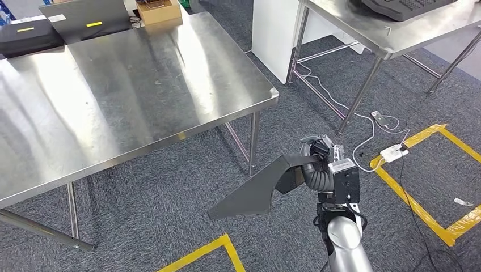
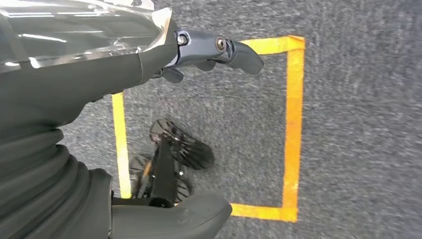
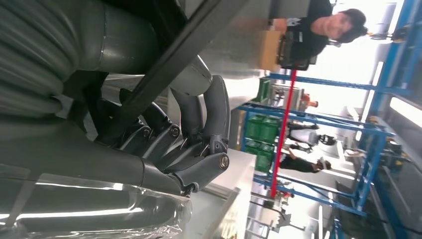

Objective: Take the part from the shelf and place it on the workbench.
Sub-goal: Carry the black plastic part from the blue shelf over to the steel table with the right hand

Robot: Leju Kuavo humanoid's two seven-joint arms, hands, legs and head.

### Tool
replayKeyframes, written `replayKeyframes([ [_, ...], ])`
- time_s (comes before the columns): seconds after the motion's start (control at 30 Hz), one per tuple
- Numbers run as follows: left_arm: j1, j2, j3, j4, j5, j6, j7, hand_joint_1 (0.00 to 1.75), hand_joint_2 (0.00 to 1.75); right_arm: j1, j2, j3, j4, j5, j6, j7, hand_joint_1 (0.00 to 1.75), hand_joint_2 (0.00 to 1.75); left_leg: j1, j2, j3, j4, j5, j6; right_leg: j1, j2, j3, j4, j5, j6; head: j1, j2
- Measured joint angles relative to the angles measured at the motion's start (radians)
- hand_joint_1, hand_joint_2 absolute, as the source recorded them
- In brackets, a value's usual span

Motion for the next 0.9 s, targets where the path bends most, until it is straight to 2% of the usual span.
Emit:
replayKeyframes([
  [0.03, 0.0, 0.0, 0.0, 0.0, 0.0, 0.0, 0.0, 0.0, 1.75, 0.001, 0.0, 0.0, -0.004, 0.0, 0.0, 0.001, 1.75, 1.75, -0.002, -0.001, 0.002, 0.002, -0.007, -0.005, 0.0, 0.0, 0.009, -0.023, 0.012, -0.013, 0.0, 0.0],
  [0.1, 0.0, 0.001, 0.0, 0.0, 0.0, 0.0, 0.0, 0.0, 1.75, 0.004, -0.001, -0.001, -0.011, 0.001, 0.0, 0.002, 1.75, 1.75, -0.001, -0.001, 0.003, 0.006, -0.013, -0.015, -0.001, -0.001, 0.015, -0.029, 0.019, -0.042, -0.001, 0.0],
  [0.17, 0.0, 0.002, 0.0, 0.0, 0.0, 0.0, 0.0, 0.0, 1.75, 0.004, 0.0, -0.002, -0.018, 0.001, 0.0, 0.002, 1.75, 1.75, 0.004, 0.004, -0.007, 0.034, -0.034, -0.028, -0.006, -0.001, 0.018, -0.033, 0.023, -0.059, -0.003, 0.0],
  [0.23, 0.0, 0.003, 0.0, 0.0, 0.0, 0.0, 0.0, 0.0, 1.75, 0.005, 0.001, -0.002, -0.022, 0.001, 0.0, 0.002, 1.75, 1.75, 0.009, 0.01, -0.036, 0.104, -0.079, -0.041, -0.009, -0.002, 0.02, -0.034, 0.023, -0.067, -0.008, 0.0],
  [0.3, 0.0, 0.003, 0.0, 0.0, 0.0, 0.0, 0.0, 0.0, 1.75, 0.006, 0.001, -0.002, -0.023, 0.001, 0.0, 0.002, 1.75, 1.75, 0.017, 0.014, -0.091, 0.211, -0.133, -0.052, -0.009, -0.003, 0.02, -0.034, 0.022, -0.069, -0.01, 0.0],
  [0.33, 0.001, 0.003, 0.0, 0.0, 0.0, 0.001, 0.0, 0.0, 1.75, 0.007, 0.001, -0.003, -0.023, 0.002, 0.0, 0.003, 1.75, 1.75, 0.021, 0.016, -0.118, 0.261, -0.15, -0.056, -0.009, -0.003, 0.021, -0.034, 0.021, -0.069, -0.01, 0.0],
  [0.37, 0.001, 0.003, 0.0, 0.0, 0.0, 0.001, -0.001, 0.0, 1.75, 0.009, 0.001, -0.003, -0.023, 0.004, 0.0, 0.004, 1.75, 1.75, 0.025, 0.018, -0.135, 0.29, -0.153, -0.06, -0.009, -0.003, 0.021, -0.033, 0.02, -0.069, -0.01, 0.0],
  [0.4, 0.002, 0.003, 0.0, 0.0, 0.0, 0.002, -0.001, 0.0, 1.75, 0.011, 0.001, -0.003, -0.023, 0.007, 0.0, 0.006, 1.75, 1.75, 0.028, 0.02, -0.136, 0.285, -0.138, -0.062, -0.009, -0.003, 0.022, -0.033, 0.02, -0.069, -0.011, 0.0],
  [0.43, 0.002, 0.004, 0.0, 0.0, 0.0, 0.003, -0.002, 0.0, 1.75, 0.012, 0.001, -0.003, -0.025, 0.011, 0.0, 0.008, 1.75, 1.75, 0.031, 0.021, -0.117, 0.24, -0.106, -0.063, -0.01, -0.003, 0.023, -0.033, 0.019, -0.069, -0.011, 0.0],
  [0.5, 0.002, 0.005, 0.001, 0.0, 0.0, 0.004, -0.005, 0.0, 1.75, 0.013, 0.002, -0.003, -0.032, 0.02, 0.0, 0.013, 1.75, 1.75, 0.032, 0.024, -0.049, 0.097, -0.037, -0.059, -0.009, -0.003, 0.027, -0.033, 0.016, -0.065, -0.01, 0.0],
  [0.53, 0.001, 0.006, 0.001, 0.0, 0.0, 0.005, -0.007, 0.0, 1.75, 0.011, 0.003, -0.003, -0.036, 0.025, 0.001, 0.015, 1.75, 1.75, 0.03, 0.025, -0.023, 0.043, -0.017, -0.054, -0.007, -0.002, 0.027, -0.033, 0.014, -0.061, -0.01, 0.0],
  [0.57, 0.001, 0.006, 0.002, 0.0, 0.0, 0.006, -0.008, 0.0, 1.75, 0.01, 0.005, -0.003, -0.038, 0.029, 0.001, 0.018, 1.75, 1.75, 0.027, 0.024, -0.009, 0.015, -0.009, -0.049, -0.005, -0.002, 0.028, -0.034, 0.013, -0.055, -0.009, 0.0],
  [0.67, 0.001, 0.006, 0.004, 0.0, -0.001, 0.007, -0.01, 0.0, 1.75, 0.006, 0.009, -0.003, -0.04, 0.043, 0.002, 0.024, 1.75, 1.75, 0.021, 0.021, -0.005, 0.002, -0.006, -0.026, -0.004, -0.004, 0.028, -0.036, 0.011, -0.035, -0.009, 0.0],
  [0.7, 0.001, 0.006, 0.004, 0.0, -0.001, 0.008, -0.01, 0.0, 1.75, 0.004, 0.01, -0.003, -0.04, 0.047, 0.002, 0.025, 1.75, 1.75, 0.021, 0.019, 0.0, -0.004, -0.002, -0.017, -0.004, -0.005, 0.022, -0.024, 0.003, -0.032, -0.008, 0.0],
  [0.73, 0.001, 0.007, 0.005, 0.0, -0.002, 0.008, -0.01, 0.0, 1.75, 0.001, 0.011, -0.003, -0.041, 0.05, 0.002, 0.026, 1.75, 1.75, 0.022, 0.018, 0.005, -0.011, 0.002, -0.009, -0.003, -0.005, 0.007, 0.007, -0.013, -0.032, -0.007, 0.0],
  [0.77, 0.001, 0.007, 0.005, 0.0, -0.003, 0.008, -0.011, 0.0, 1.75, -0.001, 0.011, -0.003, -0.041, 0.053, 0.002, 0.027, 1.75, 1.75, 0.023, 0.016, 0.008, -0.015, 0.004, -0.003, -0.002, -0.005, -0.02, 0.061, -0.038, -0.036, -0.005, 0.0],
  [0.83, 0.0, 0.009, 0.005, -0.001, -0.005, 0.008, -0.011, 0.0, 1.75, -0.003, 0.01, -0.003, -0.039, 0.058, 0.001, 0.03, 1.75, 1.75, 0.02, 0.007, 0.008, -0.016, 0.003, 0.002, -0.002, -0.005, -0.09, 0.199, -0.091, -0.042, -0.004, 0.0],
  [0.87, 0.001, 0.01, 0.005, -0.001, -0.005, 0.008, -0.011, 0.0, 1.75, -0.003, 0.01, -0.003, -0.037, 0.059, 0.001, 0.031, 1.75, 1.75, 0.019, 0.001, 0.009, -0.016, 0.003, 0.003, -0.002, -0.005, -0.115, 0.244, -0.103, -0.04, -0.004, 0.0],
  [0.9, 0.001, 0.01, 0.005, -0.001, -0.005, 0.008, -0.011, 0.0, 1.75, -0.003, 0.01, -0.003, -0.036, 0.059, 0.001, 0.032, 1.75, 1.75, 0.018, -0.007, 0.009, -0.015, 0.002, 0.003, -0.002, -0.005, -0.121, 0.251, -0.099, -0.035, -0.004, 0.0],
])
